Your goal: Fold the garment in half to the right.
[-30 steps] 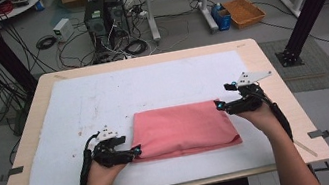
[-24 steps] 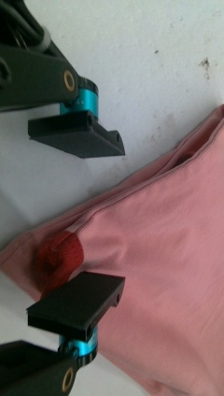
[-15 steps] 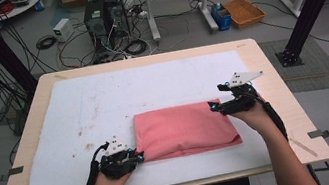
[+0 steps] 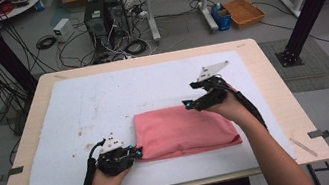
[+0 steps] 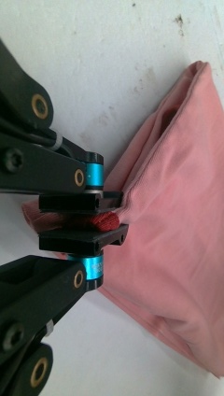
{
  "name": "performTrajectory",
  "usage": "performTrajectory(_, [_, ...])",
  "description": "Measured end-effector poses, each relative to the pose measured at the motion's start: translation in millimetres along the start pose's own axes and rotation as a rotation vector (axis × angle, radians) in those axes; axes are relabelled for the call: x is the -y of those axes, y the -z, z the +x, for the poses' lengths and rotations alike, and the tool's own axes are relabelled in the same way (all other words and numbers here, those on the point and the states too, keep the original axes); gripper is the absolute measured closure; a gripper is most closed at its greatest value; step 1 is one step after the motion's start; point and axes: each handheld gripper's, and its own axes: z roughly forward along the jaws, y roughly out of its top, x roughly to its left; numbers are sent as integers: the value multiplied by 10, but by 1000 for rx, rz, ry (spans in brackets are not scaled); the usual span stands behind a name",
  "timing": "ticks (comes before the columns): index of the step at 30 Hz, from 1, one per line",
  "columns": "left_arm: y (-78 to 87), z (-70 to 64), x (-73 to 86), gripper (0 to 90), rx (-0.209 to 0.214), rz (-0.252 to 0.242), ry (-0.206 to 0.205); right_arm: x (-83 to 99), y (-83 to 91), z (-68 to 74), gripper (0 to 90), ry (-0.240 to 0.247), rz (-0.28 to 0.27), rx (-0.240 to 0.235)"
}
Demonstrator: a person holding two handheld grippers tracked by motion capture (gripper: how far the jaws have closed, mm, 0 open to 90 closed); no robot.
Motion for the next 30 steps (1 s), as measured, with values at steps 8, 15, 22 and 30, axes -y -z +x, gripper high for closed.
performTrajectory(8, [-26,-4,-1,822,19,-10,-1,-351,-771,139,213,-28,82,-102])
performTrajectory(15, [-25,13,6,822,29,-9,12,-536,-1308,298,237,1,170,-163])
performTrajectory(22, [-34,6,15,823,26,-3,4,-577,-1660,453,324,51,268,-178])
performTrajectory(30, [-59,3,31,822,20,8,6,-575,-1752,565,716,115,318,-184])
